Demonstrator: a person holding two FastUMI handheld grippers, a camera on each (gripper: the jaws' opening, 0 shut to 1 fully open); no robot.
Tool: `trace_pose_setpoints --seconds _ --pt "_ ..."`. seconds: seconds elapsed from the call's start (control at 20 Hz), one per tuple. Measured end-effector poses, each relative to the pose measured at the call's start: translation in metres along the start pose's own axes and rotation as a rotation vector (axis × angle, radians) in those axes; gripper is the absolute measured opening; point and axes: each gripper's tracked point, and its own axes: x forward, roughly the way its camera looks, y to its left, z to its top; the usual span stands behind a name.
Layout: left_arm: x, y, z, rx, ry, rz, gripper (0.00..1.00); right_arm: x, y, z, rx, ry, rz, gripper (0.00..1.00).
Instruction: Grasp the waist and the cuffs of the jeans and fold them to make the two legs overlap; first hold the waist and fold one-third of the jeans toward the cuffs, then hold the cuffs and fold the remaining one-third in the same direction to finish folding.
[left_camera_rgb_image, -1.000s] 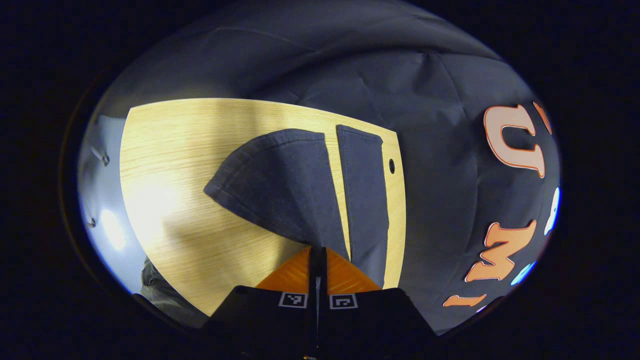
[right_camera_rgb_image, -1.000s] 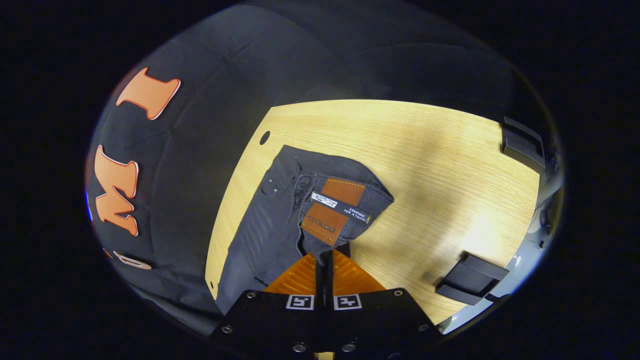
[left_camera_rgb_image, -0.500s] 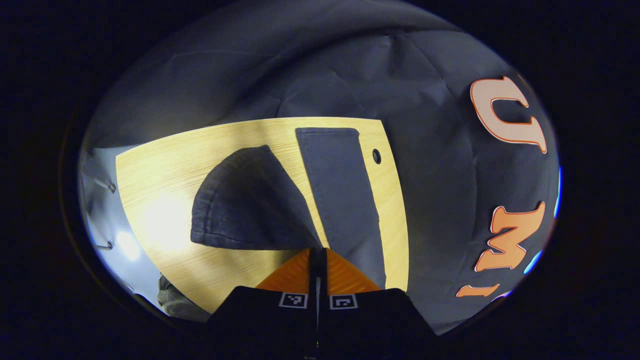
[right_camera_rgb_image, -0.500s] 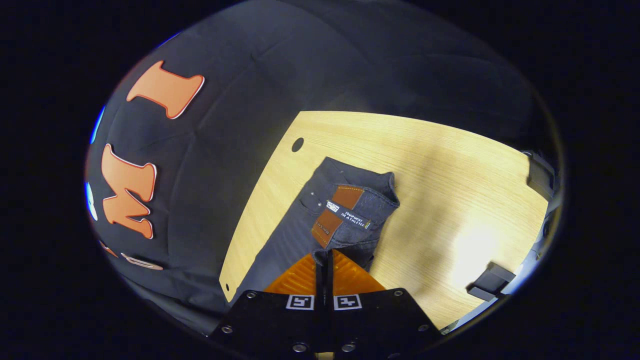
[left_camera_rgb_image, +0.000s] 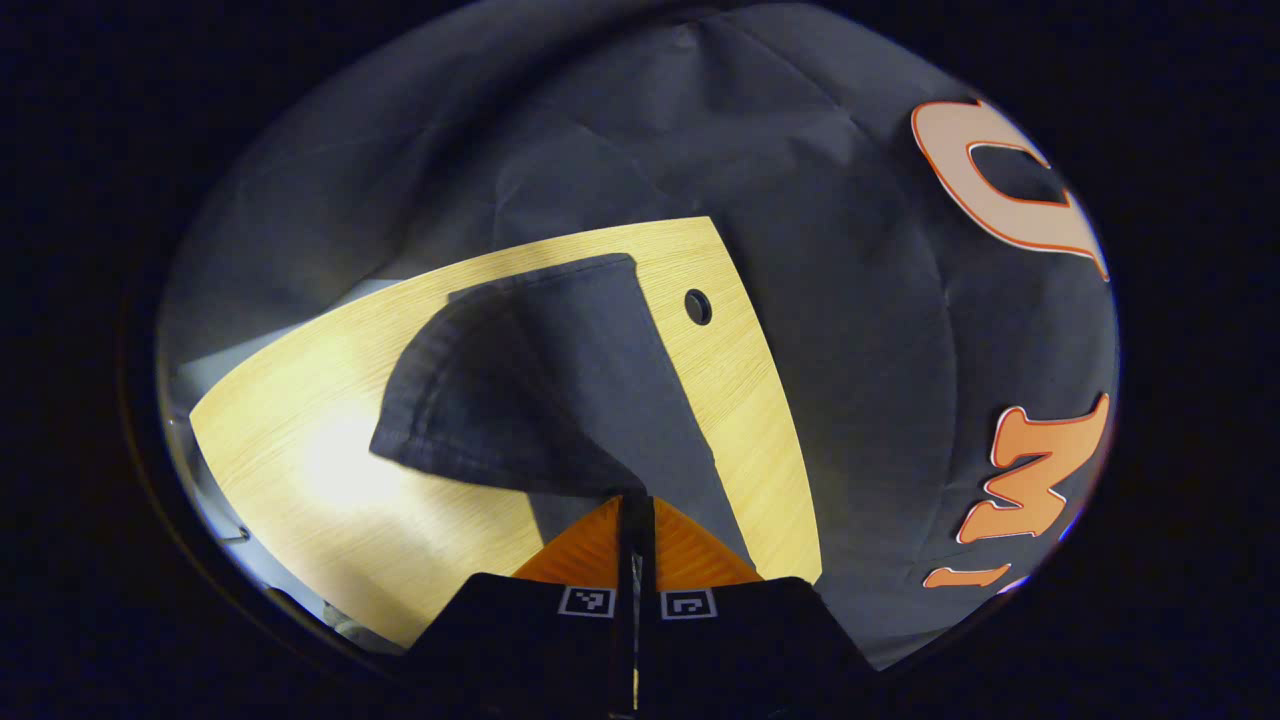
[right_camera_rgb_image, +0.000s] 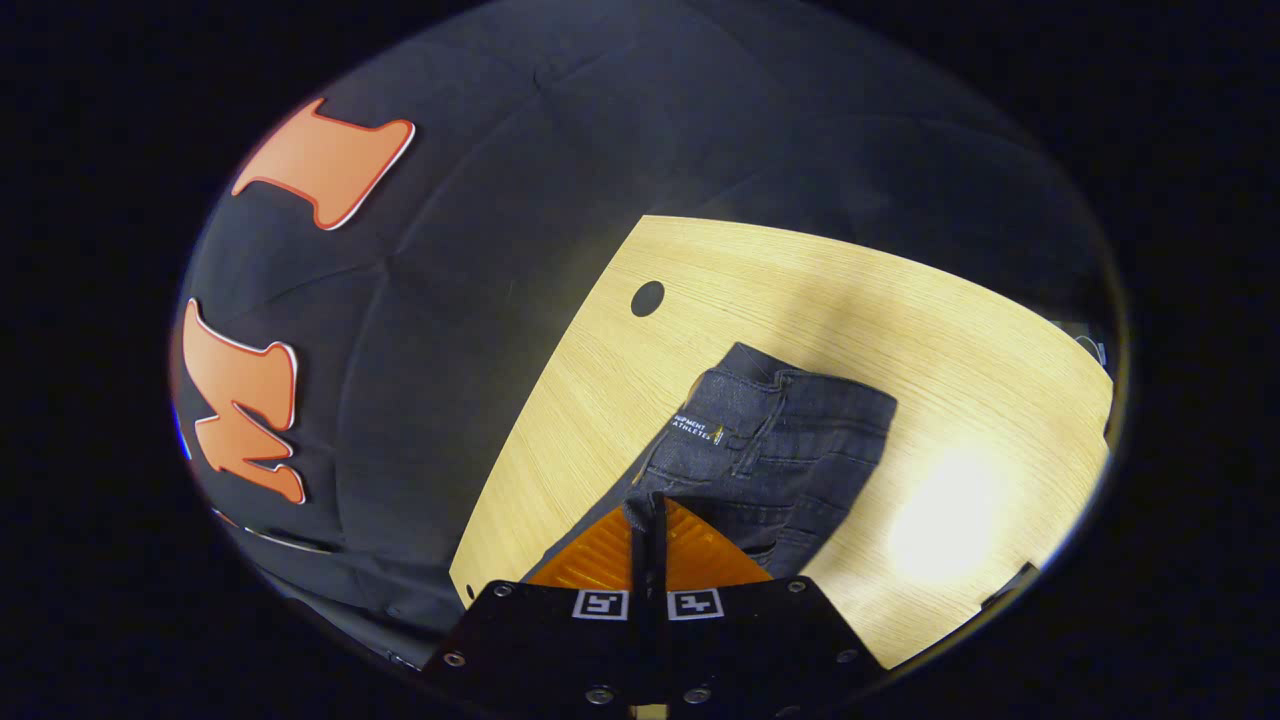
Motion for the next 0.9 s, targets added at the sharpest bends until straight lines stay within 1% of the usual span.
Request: trace_pose_setpoints --seconds 0.2,0.35,0.5,0.65,0.75,0.8,0.85,0.9 --pt "0.049 -0.026 0.019 0.048 0.006 0.013 0.02 0.044 0.000 0.011 -0.035 0.009 -0.050 0.00" --pt "0.088 -0.034 0.030 0.073 0.013 0.025 0.02 0.072 0.000 0.018 -0.025 0.008 -0.072 0.00" --pt "0.117 -0.043 0.044 0.098 0.000 0.032 0.02 0.095 0.001 0.028 -0.054 0.002 -0.095 0.00" --pt "0.137 -0.053 0.063 0.103 -0.023 0.037 0.02 0.100 0.009 0.038 -0.037 -0.014 -0.090 0.00" --pt "0.147 -0.058 0.069 0.100 -0.026 0.043 0.02 0.102 0.018 0.039 0.001 -0.008 -0.043 0.01" --pt "0.146 -0.059 0.071 0.107 -0.031 0.033 0.02 0.099 0.023 0.045 0.002 -0.020 -0.021 0.02" --pt "0.152 -0.062 0.074 0.118 -0.042 0.017 0.05 0.096 0.033 0.053 -0.011 -0.061 0.007 0.17" --pt "0.149 -0.063 0.083 0.140 -0.069 0.013 0.22 0.093 0.038 0.063 -0.029 -0.096 0.011 0.32"
